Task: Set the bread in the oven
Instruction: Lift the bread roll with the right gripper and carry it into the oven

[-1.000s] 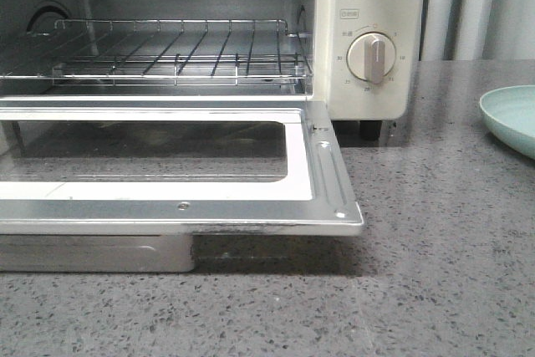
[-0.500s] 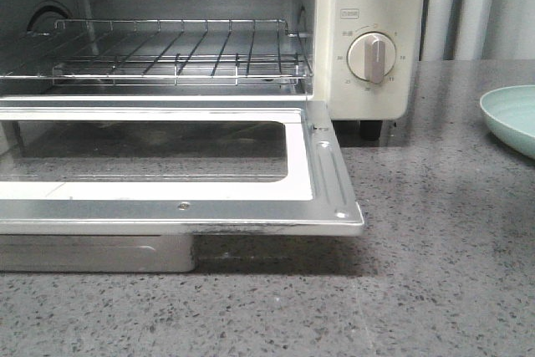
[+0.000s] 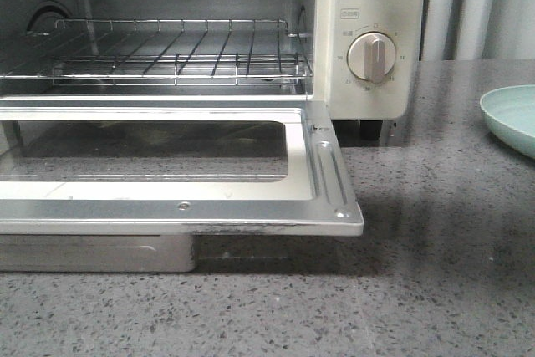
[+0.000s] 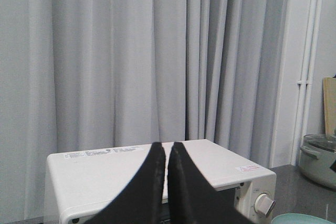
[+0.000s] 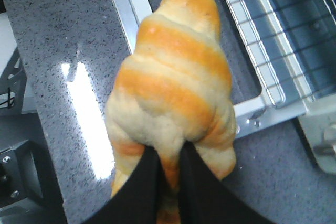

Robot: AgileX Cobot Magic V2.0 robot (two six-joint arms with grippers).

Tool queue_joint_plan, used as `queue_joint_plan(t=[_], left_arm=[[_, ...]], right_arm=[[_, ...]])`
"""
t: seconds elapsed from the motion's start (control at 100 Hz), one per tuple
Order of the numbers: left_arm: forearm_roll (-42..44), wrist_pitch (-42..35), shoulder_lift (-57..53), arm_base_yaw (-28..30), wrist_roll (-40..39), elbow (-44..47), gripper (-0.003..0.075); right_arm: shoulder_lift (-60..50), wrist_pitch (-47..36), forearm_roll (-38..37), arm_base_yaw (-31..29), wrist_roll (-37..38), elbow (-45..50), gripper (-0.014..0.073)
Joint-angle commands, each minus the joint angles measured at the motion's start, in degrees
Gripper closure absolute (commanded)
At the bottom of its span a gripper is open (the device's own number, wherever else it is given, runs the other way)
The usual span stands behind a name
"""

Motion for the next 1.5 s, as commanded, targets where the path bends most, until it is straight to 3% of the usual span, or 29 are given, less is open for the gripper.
queue_joint_plan(t=[0.0, 0.17, 0.49, 0.76, 1.32, 1.39, 1.49], left_arm=[[-0.87, -4.7, 0.74, 0.11, -0.32, -1.73, 0.0741], [-0.9, -4.7, 0.74, 0.11, -0.32, -1.73, 0.0741], [-0.9, -4.7, 0.74, 0.11, -0.32, -1.73, 0.0741], [-0.9, -4.7, 0.74, 0.11, -0.32, -1.73, 0.0741], [-1.98, -4.7, 0.74, 0.11, -0.32, -1.73, 0.0741], [-1.98, -4.7, 0.74, 0.11, -0.32, -1.73, 0.0741], [-1.98, -4.7, 0.74, 0.11, -0.32, -1.73, 0.0741]], right_arm=[[2.55, -5.03, -7.18, 4.19, 3.65, -3.96, 0.0662], [8.65, -7.08, -18.59, 9.18, 10.69, -7.81, 0.0662], [17.15, -13.91, -31.32, 9.57, 16.15, -11.15, 0.0662], [21.6, -17.37, -36.75, 9.57, 16.15, -12.77, 0.0662], [25.57, -16.45, -46.68, 8.88, 16.23, -12.87, 0.0659], [25.57, -15.3, -46.68, 8.78, 16.63, -13.0, 0.0601], [25.57, -14.27, -46.88, 8.21, 18.34, -13.25, 0.041]])
